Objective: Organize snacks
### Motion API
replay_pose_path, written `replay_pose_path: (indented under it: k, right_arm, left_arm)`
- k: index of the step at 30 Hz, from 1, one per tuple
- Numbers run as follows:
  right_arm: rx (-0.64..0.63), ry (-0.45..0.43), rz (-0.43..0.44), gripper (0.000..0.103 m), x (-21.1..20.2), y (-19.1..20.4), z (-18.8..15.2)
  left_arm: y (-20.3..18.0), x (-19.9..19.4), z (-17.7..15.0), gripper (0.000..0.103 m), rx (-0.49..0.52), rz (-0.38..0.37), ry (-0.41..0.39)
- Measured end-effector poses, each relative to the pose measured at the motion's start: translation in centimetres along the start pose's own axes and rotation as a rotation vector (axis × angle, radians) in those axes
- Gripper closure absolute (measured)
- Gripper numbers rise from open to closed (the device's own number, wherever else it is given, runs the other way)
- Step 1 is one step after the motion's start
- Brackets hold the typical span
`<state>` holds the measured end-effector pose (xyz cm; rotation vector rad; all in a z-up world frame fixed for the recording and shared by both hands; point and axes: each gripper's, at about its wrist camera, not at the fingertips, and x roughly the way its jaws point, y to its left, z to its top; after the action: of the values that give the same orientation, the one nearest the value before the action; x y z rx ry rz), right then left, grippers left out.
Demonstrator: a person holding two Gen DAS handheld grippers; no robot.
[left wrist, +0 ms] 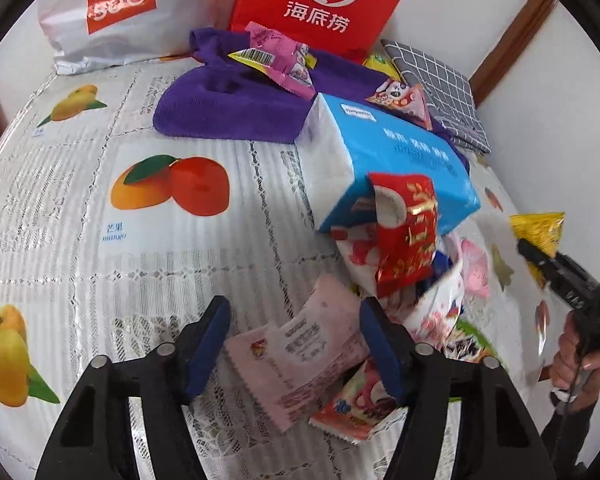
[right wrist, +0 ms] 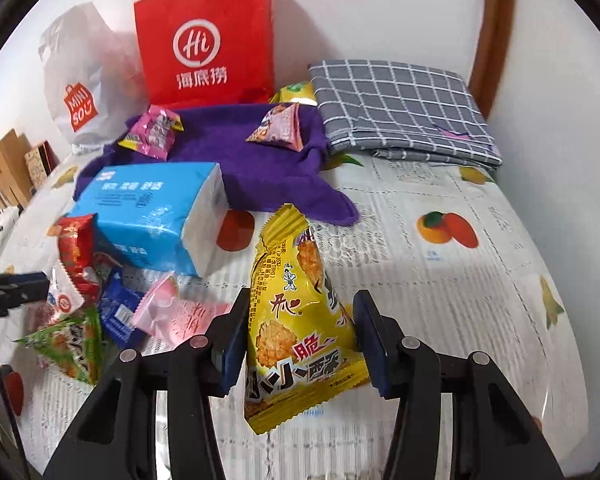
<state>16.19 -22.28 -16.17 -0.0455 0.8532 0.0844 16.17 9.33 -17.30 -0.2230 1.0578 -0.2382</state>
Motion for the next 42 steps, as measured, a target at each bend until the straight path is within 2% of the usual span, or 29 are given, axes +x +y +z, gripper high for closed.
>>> replay_pose_path:
  k: [4,11,19,23,27,29,31,32,33,42]
  right_arm:
    - [0.014,-0.020,0.007,0.053,-1.3,-0.1,-0.2]
    - [0.015,-0.036,0.028,0.053,-2.5,0.5,-1.0]
    - [0.047,-0.007,0.036,0.053,-2.2,0.2,-2.9]
    - [0.059,-0.001,0.042,0.053,-2.1,0.2,-3.3]
    - [0.066,-0.003,0.053,0.053,-2.0,0.2,-3.4]
    - [0.068,0.000,0.057,0.053,-1.9,0.2,-3.4]
    - [0.073,0.005,0.060,0.053,-1.8,0.2,-3.5]
    - [0.075,0.007,0.062,0.053,-1.7,0.3,-3.5]
    - [0.076,0.011,0.064,0.053,-1.7,0.3,-3.6]
    - [0.082,0.017,0.086,0.054,-2.0,1.1,-3.9]
  left_arm:
    - [0.2,-0.7,-1.0,0.041,0.002,-0.001,0.011]
    - [-0.4,-1.1,-1.9,0.037,0.051,0.049,-0.007]
    - [-2.5,0.5,-1.9,0.037,0.194,0.205,-0.028]
    - [-2.1,0.4,-1.7,0.037,0.165,0.241,-0.038]
    - [-2.3,0.9,-1.7,0.035,0.187,0.262,-0.049]
    - [-2.2,0.9,-1.5,0.037,0.178,0.253,-0.052]
    - [-2.3,0.9,-1.5,0.046,0.181,0.256,-0.058]
    - [-2.3,0.7,-1.6,0.050,0.181,0.254,-0.064]
    - [-2.4,0.6,-1.6,0.062,0.178,0.247,-0.067]
    - [-1.9,-1.8,-2.2,0.067,0.126,0.208,-0.093]
